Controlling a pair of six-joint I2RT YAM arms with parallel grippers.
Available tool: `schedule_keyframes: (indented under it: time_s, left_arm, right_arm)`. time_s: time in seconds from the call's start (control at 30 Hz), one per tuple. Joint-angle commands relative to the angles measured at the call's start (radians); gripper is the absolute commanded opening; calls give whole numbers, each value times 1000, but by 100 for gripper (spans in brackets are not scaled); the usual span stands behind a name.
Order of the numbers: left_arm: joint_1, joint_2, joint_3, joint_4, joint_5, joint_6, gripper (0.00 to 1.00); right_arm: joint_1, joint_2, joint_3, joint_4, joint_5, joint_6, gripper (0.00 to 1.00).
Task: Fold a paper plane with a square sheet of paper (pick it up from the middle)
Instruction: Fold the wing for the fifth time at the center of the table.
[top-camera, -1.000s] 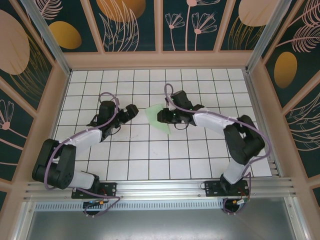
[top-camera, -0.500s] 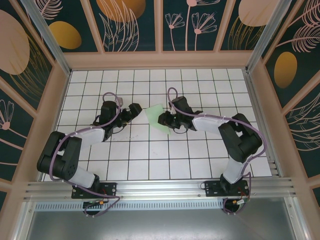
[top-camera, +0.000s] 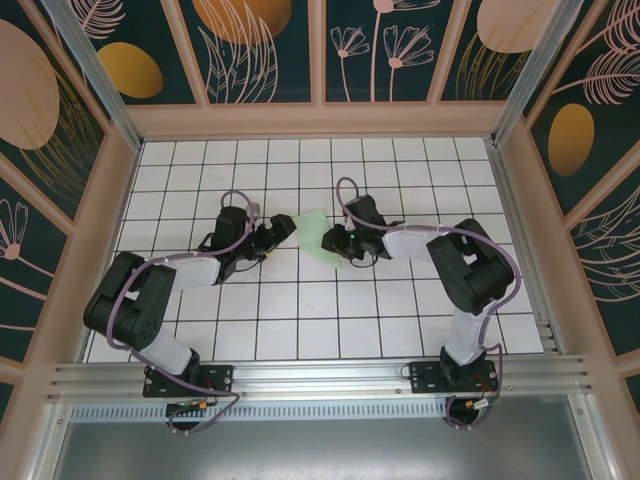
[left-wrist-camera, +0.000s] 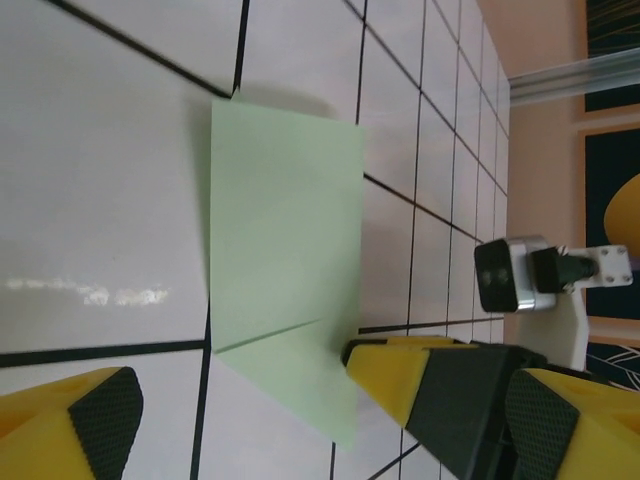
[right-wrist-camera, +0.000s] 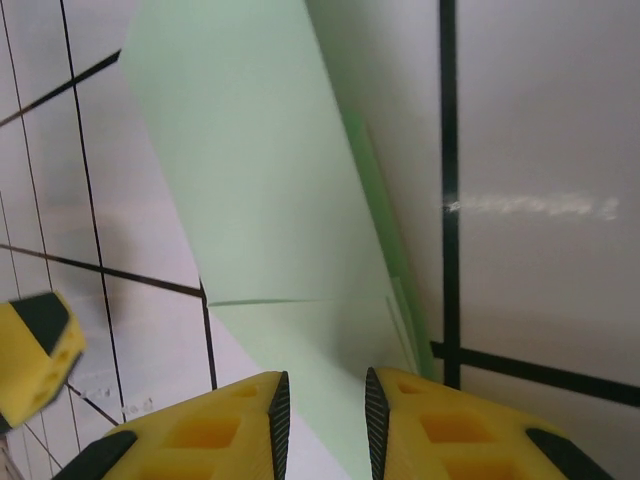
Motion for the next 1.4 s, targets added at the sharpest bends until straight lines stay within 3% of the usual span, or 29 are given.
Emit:
schedule_keyframes:
  time_s: [0.0, 0.73, 0.9, 1.17, 1.37]
  left_arm:
    - [-31, 39, 39, 17, 27, -44, 93]
    - [-112, 162, 182, -154, -20, -61, 80]
    - [-118, 196, 208, -152, 0, -67, 71]
    - [-120, 227, 257, -192, -15, -27, 44]
    - [-115, 226, 279, -253, -64, 31, 36]
  right_arm:
    - [-24, 24, -17, 46, -28, 34, 29]
    - [-86, 57, -73, 60, -106, 53, 29]
    - [-90, 53, -79, 72, -117, 46, 29]
    - [-91, 29, -97, 126, -126, -22, 33]
    - [-90, 31, -92, 132, -123, -123, 34]
